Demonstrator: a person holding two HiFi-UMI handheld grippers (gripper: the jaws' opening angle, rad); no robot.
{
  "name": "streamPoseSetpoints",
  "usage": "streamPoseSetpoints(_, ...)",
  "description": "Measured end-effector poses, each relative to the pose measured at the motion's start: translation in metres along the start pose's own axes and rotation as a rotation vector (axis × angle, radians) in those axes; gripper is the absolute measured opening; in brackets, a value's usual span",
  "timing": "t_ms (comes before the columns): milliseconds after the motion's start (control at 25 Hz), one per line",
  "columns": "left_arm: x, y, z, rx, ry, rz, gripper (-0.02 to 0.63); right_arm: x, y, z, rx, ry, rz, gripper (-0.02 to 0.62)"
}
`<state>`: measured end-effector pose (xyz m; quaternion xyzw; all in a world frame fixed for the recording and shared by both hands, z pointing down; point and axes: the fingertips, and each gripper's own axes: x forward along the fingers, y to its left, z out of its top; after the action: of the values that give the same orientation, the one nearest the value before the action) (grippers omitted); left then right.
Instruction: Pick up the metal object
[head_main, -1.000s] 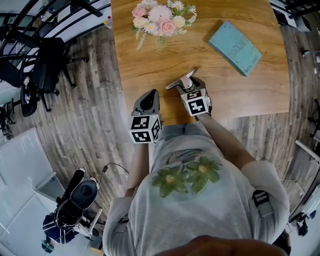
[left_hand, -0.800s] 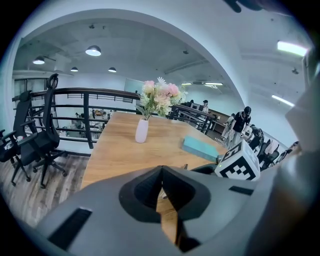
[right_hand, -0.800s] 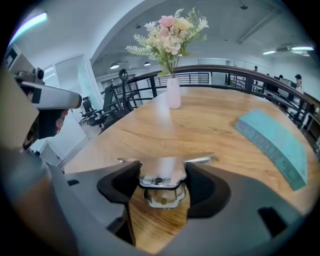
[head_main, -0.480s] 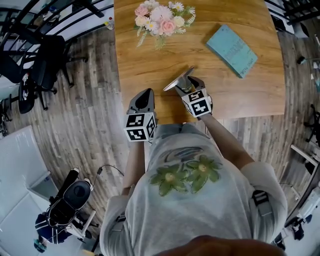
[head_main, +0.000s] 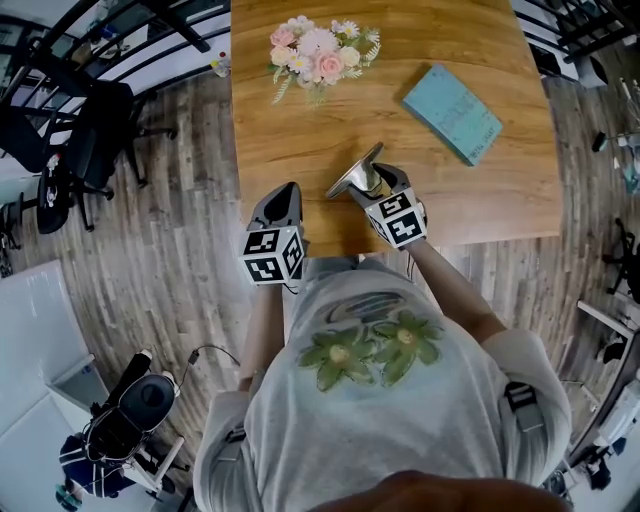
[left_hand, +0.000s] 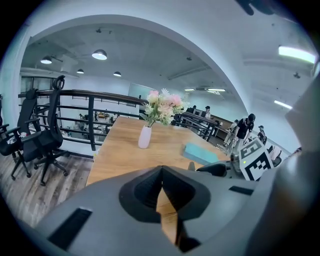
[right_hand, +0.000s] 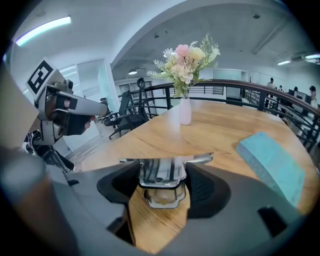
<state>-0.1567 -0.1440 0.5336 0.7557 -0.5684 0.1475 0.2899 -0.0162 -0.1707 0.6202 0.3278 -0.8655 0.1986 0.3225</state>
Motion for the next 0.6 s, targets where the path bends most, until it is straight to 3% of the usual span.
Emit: streamPoseSetpoints(600,-0.020,-0.010,-0.003,-0.002,-0.034,0.014,0.015,-0.045,0.007,0.035,-0.036,-0.138,0.024,0.295)
